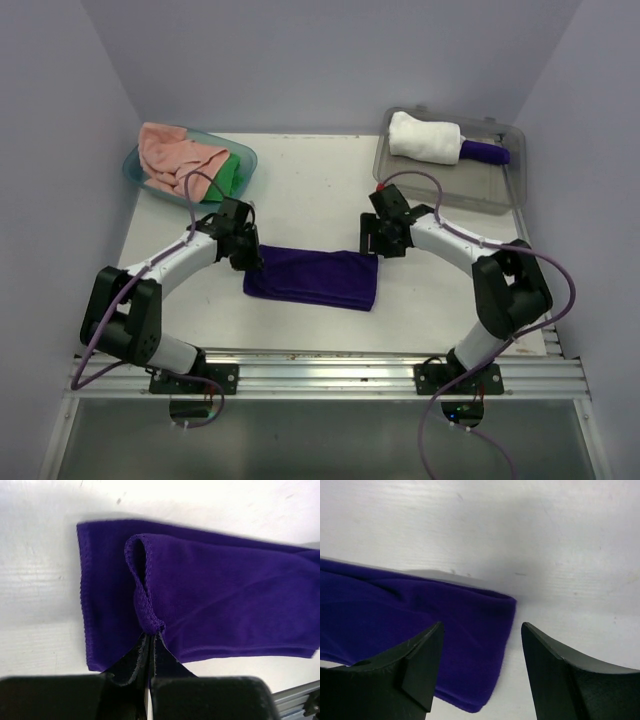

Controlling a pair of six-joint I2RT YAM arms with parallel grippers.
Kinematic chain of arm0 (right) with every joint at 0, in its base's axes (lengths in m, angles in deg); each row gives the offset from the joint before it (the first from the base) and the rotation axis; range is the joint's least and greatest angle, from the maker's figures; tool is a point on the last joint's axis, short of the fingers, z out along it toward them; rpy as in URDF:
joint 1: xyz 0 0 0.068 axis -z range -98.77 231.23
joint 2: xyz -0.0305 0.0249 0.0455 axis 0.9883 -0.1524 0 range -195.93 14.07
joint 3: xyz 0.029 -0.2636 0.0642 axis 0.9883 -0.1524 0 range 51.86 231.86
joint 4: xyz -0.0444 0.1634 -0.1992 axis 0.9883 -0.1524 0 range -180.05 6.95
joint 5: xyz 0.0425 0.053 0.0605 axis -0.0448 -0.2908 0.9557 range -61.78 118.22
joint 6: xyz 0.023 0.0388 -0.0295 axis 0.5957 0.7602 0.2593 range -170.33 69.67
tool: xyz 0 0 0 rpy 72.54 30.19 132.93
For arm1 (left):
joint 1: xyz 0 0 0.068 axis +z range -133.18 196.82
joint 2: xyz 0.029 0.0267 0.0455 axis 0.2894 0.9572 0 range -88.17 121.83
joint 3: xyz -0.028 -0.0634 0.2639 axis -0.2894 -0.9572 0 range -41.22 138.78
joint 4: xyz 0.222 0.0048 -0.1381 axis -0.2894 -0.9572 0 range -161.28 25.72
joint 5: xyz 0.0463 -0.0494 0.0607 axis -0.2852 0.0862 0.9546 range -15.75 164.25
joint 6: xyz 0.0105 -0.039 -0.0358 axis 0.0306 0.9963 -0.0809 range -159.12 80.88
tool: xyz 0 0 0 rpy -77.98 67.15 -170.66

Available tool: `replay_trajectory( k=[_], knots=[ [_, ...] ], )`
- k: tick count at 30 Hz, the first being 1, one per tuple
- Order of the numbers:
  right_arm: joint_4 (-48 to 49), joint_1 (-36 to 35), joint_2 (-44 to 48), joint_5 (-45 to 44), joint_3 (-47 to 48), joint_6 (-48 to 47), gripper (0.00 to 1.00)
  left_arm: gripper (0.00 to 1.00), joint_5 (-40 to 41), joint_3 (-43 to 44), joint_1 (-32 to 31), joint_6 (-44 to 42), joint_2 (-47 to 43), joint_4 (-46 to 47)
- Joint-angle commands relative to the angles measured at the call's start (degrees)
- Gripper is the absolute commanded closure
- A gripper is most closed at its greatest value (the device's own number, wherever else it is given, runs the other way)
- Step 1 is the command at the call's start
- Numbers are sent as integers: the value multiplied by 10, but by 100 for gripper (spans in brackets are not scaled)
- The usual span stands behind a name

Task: Roll the towels
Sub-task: Fold the towel

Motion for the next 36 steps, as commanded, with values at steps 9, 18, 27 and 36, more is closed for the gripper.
replay_trajectory(
  k=[9,18,27,36],
  knots=[
    [115,35,36,171,-155,43,45,100,24,-4,7,3,5,16],
    [67,49,71,79,-128,46,100,100,0,9,6,5,4,19],
    [30,49,95,74,-117,34,100,100,-31,23,13,1,-49,-9],
    [37,49,54,43,-119,30,31,100,13,-66,24,19,3,38]
  ],
)
